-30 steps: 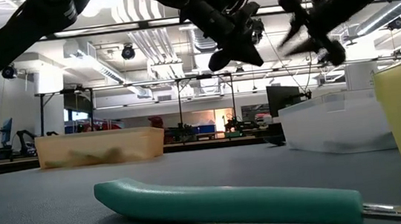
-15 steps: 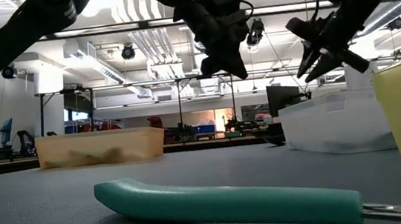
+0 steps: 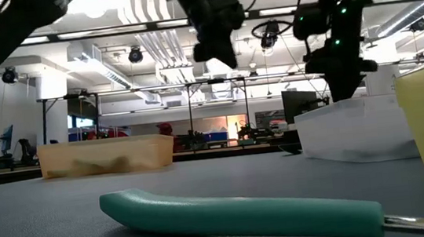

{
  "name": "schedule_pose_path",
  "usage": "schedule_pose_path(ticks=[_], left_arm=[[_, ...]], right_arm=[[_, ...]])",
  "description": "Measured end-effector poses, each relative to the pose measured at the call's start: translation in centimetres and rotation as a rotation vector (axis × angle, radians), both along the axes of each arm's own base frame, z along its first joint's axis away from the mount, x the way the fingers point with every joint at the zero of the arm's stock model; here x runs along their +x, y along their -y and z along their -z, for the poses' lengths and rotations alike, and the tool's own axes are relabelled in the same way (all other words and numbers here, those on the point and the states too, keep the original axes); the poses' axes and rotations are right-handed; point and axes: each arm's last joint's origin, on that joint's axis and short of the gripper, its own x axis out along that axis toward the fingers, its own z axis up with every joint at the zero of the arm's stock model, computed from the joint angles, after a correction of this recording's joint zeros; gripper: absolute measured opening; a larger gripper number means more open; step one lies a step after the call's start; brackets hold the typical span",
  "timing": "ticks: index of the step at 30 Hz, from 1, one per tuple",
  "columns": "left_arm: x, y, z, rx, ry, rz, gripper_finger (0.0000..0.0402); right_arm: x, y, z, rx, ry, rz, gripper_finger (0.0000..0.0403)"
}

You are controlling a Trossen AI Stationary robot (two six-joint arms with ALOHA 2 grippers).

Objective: Sort silverware by color (type)
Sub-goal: Put the black spoon into the yellow bin

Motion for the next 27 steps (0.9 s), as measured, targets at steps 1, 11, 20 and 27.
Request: schedule_pose_path(ticks=[1, 11, 20, 27], left_arm=[[-0.4, 0.1, -0.3, 0.015, -0.018, -0.012, 0.0000], [-3.2, 2.2, 0.5, -0.017, 0.005, -0.119, 0.0000], [-7.7, 3.8, 4.4, -0.024, 0.386, -0.282, 0.0000], [-10.9, 4.4, 5.8, 0.038, 0.719, -0.400, 0.0000]], right_arm=[[0.2, 0.4, 0.1, 0.017, -0.002, -0.025, 0.0095], [1.8, 2.2, 0.9, 0.078, -0.108, -0.477, 0.0095], [3.9, 3.8, 2.8, 0.031, -0.195, -0.835, 0.0095], [5.4, 5.1, 5.0, 0.064, -0.238, -0.926, 0.0095]])
